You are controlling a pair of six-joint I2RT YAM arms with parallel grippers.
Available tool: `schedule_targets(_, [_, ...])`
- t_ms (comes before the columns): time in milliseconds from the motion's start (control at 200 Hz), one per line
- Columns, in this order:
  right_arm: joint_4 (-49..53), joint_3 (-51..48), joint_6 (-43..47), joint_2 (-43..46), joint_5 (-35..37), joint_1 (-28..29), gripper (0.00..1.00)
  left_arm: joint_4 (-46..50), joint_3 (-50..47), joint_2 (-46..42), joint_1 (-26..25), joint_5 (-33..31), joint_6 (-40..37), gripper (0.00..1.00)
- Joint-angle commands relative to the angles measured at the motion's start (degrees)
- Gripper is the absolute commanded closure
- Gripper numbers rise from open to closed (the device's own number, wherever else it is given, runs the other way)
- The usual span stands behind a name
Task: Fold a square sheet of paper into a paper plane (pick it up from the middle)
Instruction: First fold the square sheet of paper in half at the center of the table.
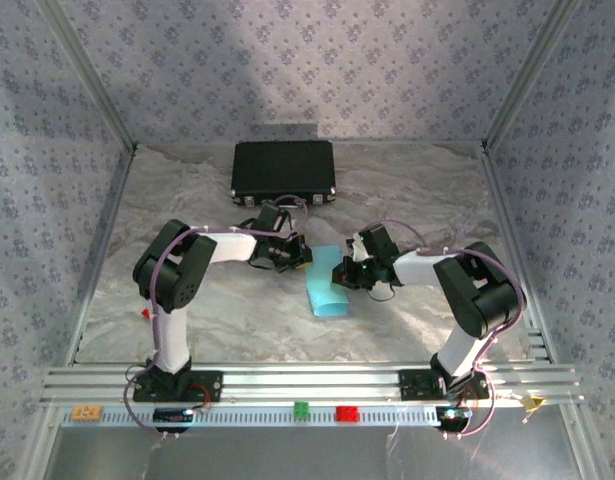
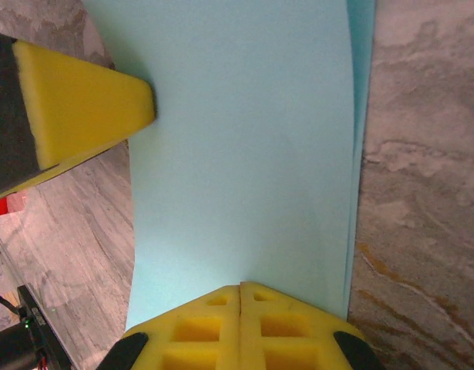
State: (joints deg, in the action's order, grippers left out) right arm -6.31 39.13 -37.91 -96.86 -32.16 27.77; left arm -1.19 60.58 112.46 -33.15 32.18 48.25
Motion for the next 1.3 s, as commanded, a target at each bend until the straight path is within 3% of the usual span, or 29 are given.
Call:
schedule_targets(0, [6.92,-2.58,0.43,-2.37,4.86,-0.46,1.0,2.4,1.9,2.56,1.61,-5.95,1.05,1.0])
schedule_targets(270, [6.78,-2.81,0.75,-2.26,4.43,-0.56,1.0,3.48,3.39,2.27,1.81,-8.03,3.1,1.0])
schedule_targets(545, [6.63,-2.9,0.8,-2.02,4.47,-0.77,1.0,3.62,4.81,-1.06,0.44,-1.79,-2.59,1.0])
schedule_targets(860, [6.87,-2.78,1.15,-1.76,4.21,-0.88,1.0,3.48,8.22,3.39,0.43,2.95,-4.63,1.0])
schedule_targets(1294, [7.42,-2.88,1.44,-1.75,4.43,-1.03,1.0,3.31,7.15,6.45,2.55,-1.59,-4.34,1.0])
